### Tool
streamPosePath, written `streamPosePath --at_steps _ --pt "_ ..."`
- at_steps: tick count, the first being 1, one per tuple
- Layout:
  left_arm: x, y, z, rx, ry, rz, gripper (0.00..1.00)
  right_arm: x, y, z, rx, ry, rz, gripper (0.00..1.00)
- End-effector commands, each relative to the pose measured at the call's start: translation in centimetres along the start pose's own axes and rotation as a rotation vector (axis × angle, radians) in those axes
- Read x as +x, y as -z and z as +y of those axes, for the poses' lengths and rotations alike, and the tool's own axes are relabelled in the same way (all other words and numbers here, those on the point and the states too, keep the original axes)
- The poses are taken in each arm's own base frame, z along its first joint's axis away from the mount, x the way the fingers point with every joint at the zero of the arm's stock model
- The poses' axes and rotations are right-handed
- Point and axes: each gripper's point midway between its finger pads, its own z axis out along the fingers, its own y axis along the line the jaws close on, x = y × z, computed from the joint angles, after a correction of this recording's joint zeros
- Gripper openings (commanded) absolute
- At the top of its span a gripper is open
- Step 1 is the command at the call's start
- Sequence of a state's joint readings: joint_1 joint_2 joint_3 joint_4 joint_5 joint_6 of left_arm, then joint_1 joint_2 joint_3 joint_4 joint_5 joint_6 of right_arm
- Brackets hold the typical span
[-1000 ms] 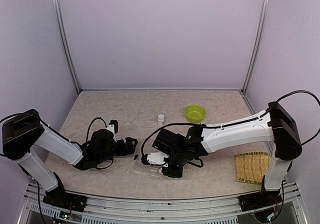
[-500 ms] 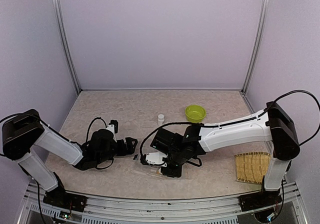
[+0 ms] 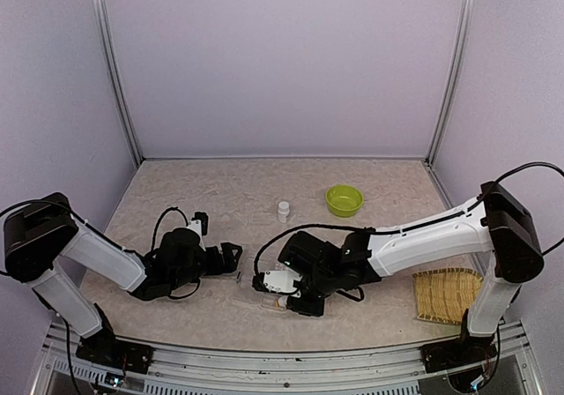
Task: Sort the pills into containers
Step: Pour the pill into the compartment of the pill container.
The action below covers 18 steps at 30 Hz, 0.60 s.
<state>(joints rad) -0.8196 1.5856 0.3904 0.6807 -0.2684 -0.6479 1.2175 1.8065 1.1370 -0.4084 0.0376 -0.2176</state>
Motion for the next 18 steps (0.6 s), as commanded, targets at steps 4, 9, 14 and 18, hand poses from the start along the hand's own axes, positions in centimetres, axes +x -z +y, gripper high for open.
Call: streamPosePath --at_steps 4,9,14,18 --pt "0.3 0.1 0.0 0.006 0.002 0.005 0.99 -0.6 0.8 0.4 0.029 0.010 -0.123 0.22" --pt "0.3 0.2 -0.2 0.010 0.004 0.002 0.99 -1.8 1.8 0.3 0.041 0.003 -0.220 0.22" --pt "0.3 0.3 -0.3 0.010 0.003 0.000 0.99 -2.8 2.7 0.2 0.049 0.001 -0.299 0.22" --pt "0.2 0.3 -0.4 0.007 -0.001 0.000 0.99 -3.5 3.7 0.3 0.049 0.000 -0.369 0.22"
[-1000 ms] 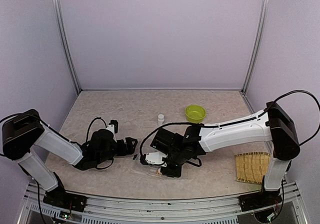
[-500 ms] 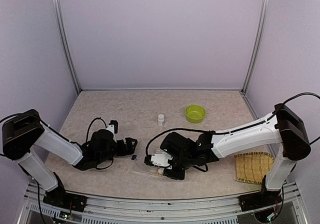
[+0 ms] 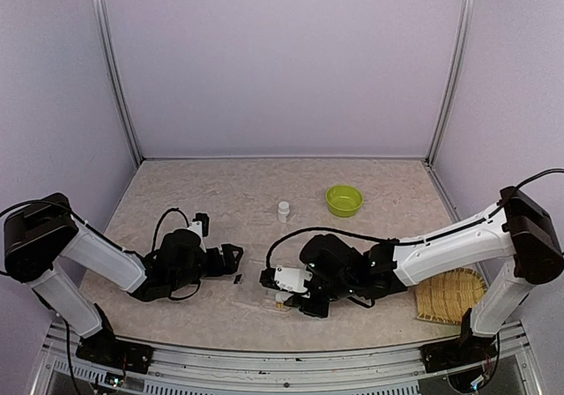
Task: Sort the pills into containers
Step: Pour the pill into the compartment of the pill container.
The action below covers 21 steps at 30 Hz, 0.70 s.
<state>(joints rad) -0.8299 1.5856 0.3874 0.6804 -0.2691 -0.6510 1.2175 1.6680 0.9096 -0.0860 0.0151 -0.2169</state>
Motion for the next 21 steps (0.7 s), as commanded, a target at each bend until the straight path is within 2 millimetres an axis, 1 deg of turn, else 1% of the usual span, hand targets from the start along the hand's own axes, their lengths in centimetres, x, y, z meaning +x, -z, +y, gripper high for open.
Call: streamPosePath --at_steps 1,5,8,9,10,16,21 --pt "-0.1 0.3 -0.1 -0.002 0.002 -0.009 0.99 -3.0 1.7 0.2 0.004 0.002 -0.155 0.22" --pt "-0.2 0.4 0.0 -0.010 -0.002 -0.010 0.99 -3.7 2.8 0.1 0.015 -0.006 -0.226 0.22" --pt "-0.5 0.5 0.1 -0.015 -0.005 -0.018 0.99 -4.6 4.2 -0.1 0.035 -0.010 -0.313 0.22" --pt "-0.6 0.5 0.1 -0.016 -0.006 -0.020 0.99 -4.6 4.5 0.0 0.034 -0.012 -0.334 0.22" --pt "-0.7 0.6 0.1 -0.017 -0.007 -0.022 0.99 -5.1 5.2 0.0 0.038 -0.013 -0.372 0.22" --pt "-1.4 0.8 0.1 -0.027 -0.011 -0.034 0.99 -6.3 8.6 0.5 0.026 -0.024 -0.548 0.22" --pt "-2.4 1.0 0.2 -0.038 -0.016 -0.051 0.99 -7.2 12.5 0.9 0.017 -0.034 -0.728 0.22"
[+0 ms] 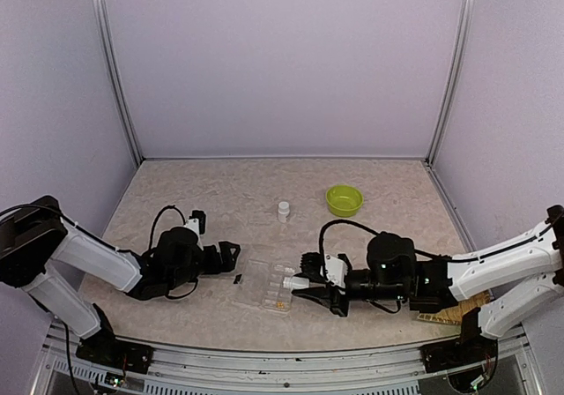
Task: Sort the pills into containers
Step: Pour the pill into the compartment of the pill container, then pick up the lid of the pill bottle from the center of the board.
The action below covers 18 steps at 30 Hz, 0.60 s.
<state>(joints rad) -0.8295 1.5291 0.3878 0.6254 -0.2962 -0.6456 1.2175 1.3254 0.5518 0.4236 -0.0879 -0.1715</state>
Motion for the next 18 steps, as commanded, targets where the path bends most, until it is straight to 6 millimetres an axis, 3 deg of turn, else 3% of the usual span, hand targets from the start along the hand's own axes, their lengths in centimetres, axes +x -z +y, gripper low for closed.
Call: streamPosePath --at_steps 1,7,11,14,18 --pt "-1.8 0.3 0.1 -0.021 -0.013 -0.037 0.99 -4.7 2.9 0.5 -0.014 -0.019 -0.253 0.22" --pt "-3.0 0.2 0.3 -0.048 -0.030 -0.040 0.99 -7.5 7.0 -0.2 0.016 -0.043 -0.445 0.23" --pt "-2.7 -0.6 1.0 -0.095 -0.050 -0.001 0.98 -9.3 10.4 -0.7 0.009 -0.071 -0.585 0.22" --pt "-2.0 -1.2 1.5 -0.126 -0.063 0.037 0.93 -10.1 12.7 -1.3 0.004 -0.096 -0.668 0.21" --pt "-1.2 -1.9 1.8 -0.153 -0.084 0.076 0.84 -10.3 14.1 -1.9 0.010 -0.120 -0.705 0.20"
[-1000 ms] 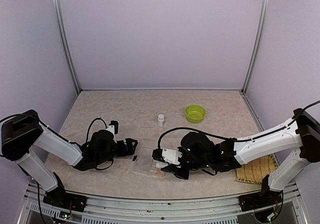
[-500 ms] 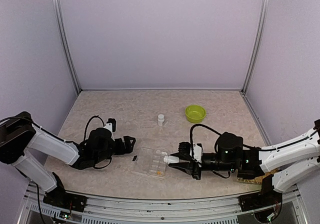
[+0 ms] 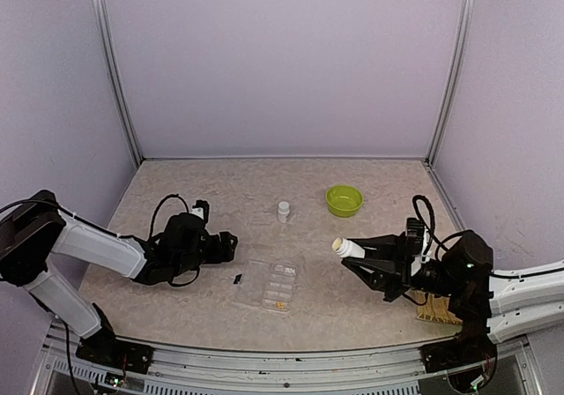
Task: Sort the pills into containers
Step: Pick up the lid of the pill bottle from the center of the board.
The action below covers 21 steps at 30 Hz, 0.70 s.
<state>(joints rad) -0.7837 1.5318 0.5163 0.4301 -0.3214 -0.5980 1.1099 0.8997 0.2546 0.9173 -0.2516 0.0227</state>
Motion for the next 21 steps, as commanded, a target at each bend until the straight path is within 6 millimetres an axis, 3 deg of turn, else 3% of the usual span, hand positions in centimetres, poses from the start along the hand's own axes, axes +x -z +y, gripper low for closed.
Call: streamPosePath --at_steps 1,8,17,21 --pt "1.1 -1.1 0.9 -0.062 -0.050 0.062 0.80 -2.2 1.1 -0.1 -0.018 -0.044 -0.089 0.20" --pt "2.2 -2.4 1.2 -0.100 -0.086 0.121 0.72 -1.8 1.1 -0.4 -0.010 -0.057 -0.075 0.20" --pt "3.3 -4.0 1.5 -0.136 -0.108 0.182 0.51 -1.3 1.0 -0.6 -0.005 -0.064 -0.058 0.20" --pt "3.7 -4.0 1.6 -0.134 -0.100 0.188 0.49 -1.1 1.1 -0.7 0.002 -0.064 -0.050 0.20"
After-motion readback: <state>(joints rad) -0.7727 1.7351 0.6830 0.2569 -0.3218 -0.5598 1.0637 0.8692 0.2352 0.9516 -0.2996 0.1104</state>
